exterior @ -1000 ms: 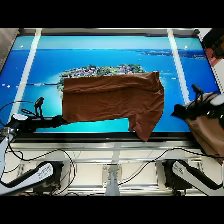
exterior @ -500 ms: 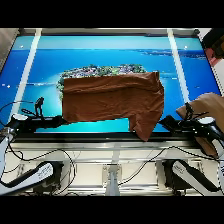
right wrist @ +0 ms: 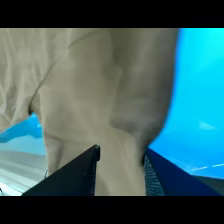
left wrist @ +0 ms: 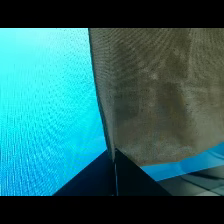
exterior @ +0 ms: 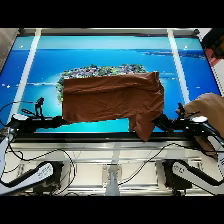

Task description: Fold the clothes and pants, and hang the long-sleeved shirts on hangers.

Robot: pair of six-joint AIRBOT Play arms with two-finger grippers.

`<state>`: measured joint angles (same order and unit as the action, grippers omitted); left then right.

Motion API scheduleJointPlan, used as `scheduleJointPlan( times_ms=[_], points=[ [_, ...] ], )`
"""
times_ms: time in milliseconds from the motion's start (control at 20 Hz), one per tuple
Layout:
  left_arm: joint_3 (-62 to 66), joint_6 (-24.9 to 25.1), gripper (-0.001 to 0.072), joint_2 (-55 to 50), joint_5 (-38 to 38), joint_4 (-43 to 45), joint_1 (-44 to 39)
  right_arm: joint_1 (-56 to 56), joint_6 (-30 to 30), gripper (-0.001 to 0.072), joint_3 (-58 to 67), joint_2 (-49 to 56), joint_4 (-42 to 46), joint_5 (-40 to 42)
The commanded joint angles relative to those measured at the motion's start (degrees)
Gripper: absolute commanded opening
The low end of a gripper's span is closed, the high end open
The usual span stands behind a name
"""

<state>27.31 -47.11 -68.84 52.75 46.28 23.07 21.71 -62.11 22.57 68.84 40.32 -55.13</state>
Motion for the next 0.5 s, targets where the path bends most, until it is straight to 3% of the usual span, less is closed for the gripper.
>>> scheduleJointPlan(
  times_ms=[0,100,250,450],
  points=[
    [0.1,0.0,0.0017,0.1,0.0,-0.1,0.0,-3.6,0.3,0.0362,-0.4,1.1,0.3,4.5],
    [0.1,0.0,0.0016,0.1,0.0,-0.1,0.0,-3.6,0.4,0.0362,-0.4,1.1,0.4,5.2],
    [0.1,0.0,0.0017,0.1,0.0,-0.1,0.0,-3.6,1.8,0.0251,-0.4,1.1,0.3,5.2],
    [0.1,0.0,0.0017,0.1,0.0,-0.1,0.0,-3.6,2.7,0.0240,-0.2,-1.1,1.0,4.8]
  ],
)
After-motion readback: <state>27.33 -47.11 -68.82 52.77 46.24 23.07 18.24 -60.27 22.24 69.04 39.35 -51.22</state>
